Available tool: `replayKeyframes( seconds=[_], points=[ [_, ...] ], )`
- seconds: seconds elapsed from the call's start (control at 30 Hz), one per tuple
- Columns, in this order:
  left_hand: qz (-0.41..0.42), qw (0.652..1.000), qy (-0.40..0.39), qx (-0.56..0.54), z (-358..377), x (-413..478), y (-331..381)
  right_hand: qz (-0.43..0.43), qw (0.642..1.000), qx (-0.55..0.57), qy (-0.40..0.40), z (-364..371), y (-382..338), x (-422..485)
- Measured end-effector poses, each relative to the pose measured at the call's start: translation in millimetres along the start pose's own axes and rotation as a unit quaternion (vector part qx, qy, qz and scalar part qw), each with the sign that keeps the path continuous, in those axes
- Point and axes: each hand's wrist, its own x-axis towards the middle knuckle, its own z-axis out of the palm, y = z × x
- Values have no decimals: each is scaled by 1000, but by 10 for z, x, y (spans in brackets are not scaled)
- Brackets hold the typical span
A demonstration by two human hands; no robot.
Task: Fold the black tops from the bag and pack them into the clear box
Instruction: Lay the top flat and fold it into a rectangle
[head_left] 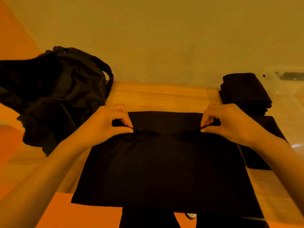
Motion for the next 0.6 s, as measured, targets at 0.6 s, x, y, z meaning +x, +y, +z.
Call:
replayKeyframes(
  seconds=[0.6],
  points=[
    [10, 992, 47, 114, 121, -183, -39, -24, 989, -135, -61, 95, 137, -204]
  ],
)
